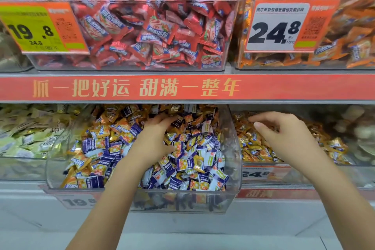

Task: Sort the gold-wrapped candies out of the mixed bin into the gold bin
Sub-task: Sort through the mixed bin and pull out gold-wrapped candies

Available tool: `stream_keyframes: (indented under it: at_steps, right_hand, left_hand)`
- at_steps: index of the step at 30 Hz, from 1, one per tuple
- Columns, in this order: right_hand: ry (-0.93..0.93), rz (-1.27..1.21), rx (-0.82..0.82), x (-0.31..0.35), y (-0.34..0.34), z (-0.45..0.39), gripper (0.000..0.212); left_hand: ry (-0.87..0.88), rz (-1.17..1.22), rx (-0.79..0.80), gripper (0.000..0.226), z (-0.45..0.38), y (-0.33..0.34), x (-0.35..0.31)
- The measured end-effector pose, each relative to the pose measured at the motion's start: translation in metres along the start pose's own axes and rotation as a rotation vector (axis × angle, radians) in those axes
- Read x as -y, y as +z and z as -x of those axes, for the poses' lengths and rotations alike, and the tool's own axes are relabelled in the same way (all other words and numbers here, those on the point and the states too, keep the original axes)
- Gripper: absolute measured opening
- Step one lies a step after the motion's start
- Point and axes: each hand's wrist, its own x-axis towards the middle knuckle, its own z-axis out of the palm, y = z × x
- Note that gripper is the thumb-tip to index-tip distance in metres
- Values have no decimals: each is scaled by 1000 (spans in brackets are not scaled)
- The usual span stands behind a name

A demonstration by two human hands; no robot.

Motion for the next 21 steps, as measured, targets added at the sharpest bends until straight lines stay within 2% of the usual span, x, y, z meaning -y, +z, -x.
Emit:
stream_keyframes:
  at_steps: [2, 4, 8, 11, 14, 16, 17, 19, 21]
  right_hand:
    - [-28, -114, -49, 11, 7, -1, 16]
    - [-63, -187, -35, 22, 15, -1, 15]
    - [-139, -217, 20, 37, 27, -2, 15]
    - [-148, -259, -35, 39, 29, -3, 17]
    - [-160, -274, -67, 42, 28, -2, 18]
    - [-184, -269, -7, 45, 29, 1, 19]
    - [-197, -270, 26, 46, 30, 2, 19]
    - [-219, -269, 54, 49, 32, 2, 19]
    - [-216, -280, 48, 50, 34, -1, 20]
  left_hand:
    - [0, -141, 60, 77, -4, 1, -4]
    - [12, -220, 93, 63, -6, 1, -7]
    - [7, -18, 63, 38, -7, 0, -8]
    - [-17, 128, -29, 15, -3, -7, -1]
    - [-76, 343, -114, 2, 2, -14, 5]
    - [-146, 526, -148, 6, 3, -17, 5]
    - [-139, 527, -145, 8, 3, -17, 4]
    - [-31, 386, -93, 21, 0, -12, 1]
    - [107, 255, 29, 32, 1, -6, -6]
